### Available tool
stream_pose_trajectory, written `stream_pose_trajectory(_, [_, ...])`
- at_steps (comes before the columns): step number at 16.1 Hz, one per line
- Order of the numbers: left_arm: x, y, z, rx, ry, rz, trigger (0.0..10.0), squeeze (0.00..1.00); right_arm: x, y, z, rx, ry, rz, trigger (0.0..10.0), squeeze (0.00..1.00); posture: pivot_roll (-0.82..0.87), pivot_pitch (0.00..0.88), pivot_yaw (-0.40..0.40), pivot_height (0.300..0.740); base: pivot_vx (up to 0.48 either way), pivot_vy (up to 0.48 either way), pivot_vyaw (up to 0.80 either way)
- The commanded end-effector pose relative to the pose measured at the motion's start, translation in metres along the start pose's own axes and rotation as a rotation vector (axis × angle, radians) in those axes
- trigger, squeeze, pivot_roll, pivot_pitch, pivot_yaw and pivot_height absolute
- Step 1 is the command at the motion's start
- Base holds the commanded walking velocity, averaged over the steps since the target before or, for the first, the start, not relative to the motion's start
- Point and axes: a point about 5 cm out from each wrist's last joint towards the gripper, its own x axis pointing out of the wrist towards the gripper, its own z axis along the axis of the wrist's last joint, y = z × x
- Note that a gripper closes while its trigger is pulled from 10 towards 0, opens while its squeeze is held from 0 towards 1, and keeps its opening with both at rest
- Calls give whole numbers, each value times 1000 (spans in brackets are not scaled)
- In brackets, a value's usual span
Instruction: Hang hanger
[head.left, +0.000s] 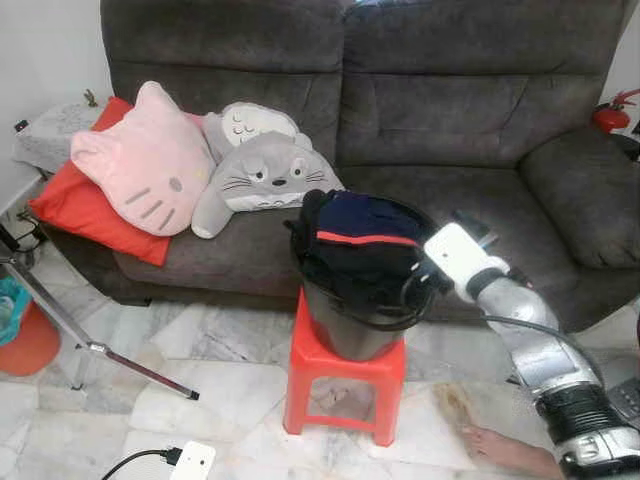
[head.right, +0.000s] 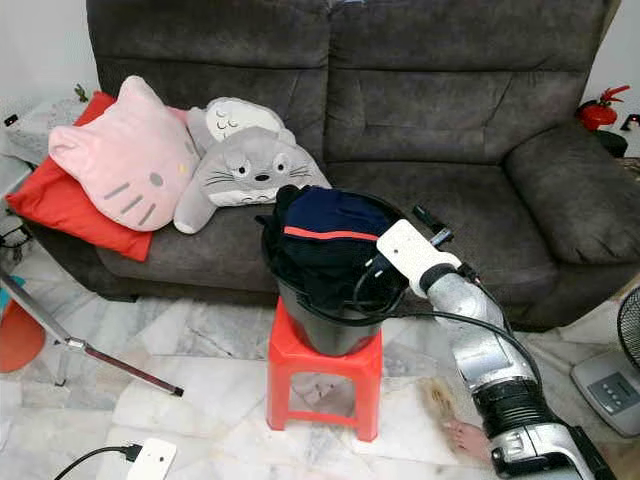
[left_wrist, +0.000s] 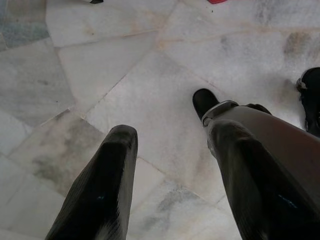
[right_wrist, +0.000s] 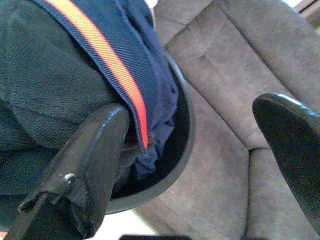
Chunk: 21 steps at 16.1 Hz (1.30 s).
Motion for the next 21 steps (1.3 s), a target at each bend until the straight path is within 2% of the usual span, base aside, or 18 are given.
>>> stream_pose_trajectory(1, [0,2,-4,-10,20,7,10000,0,2,1,1,-14,4,15,10000,0,-182,0,19,740,0,0,0])
stream_pose_trajectory(4, [0,1,-4,-16,19,8,10000,0,5,-1,1,-27,-11,-14,10000,0,-180,0,17,740,0,0,0])
stream_pose_trajectory(6, [0,1,-3,-32,9,7,10000,0,7,-5,3,-80,-33,-50,10000,0,-178,0,16,740,0,0,0])
stream_pose_trajectory(9, [0,1,-2,-42,0,7,10000,0,8,-7,6,-104,-64,-71,10000,0,-178,0,17,740,0,0,0])
stream_pose_trajectory(14, [0,1,-2,-37,1,5,10000,0,11,11,3,-188,-84,39,10000,0,-174,0,18,740,0,0,0])
stream_pose_trajectory(18, [0,1,-2,-37,1,6,10000,0,17,5,13,-262,-143,-32,10000,0,-172,0,19,740,0,0,0])
stream_pose_trajectory(21, [0,1,-2,-42,-4,2,10000,0,19,2,12,-287,-144,-87,10000,0,-169,0,18,740,0,0,0])
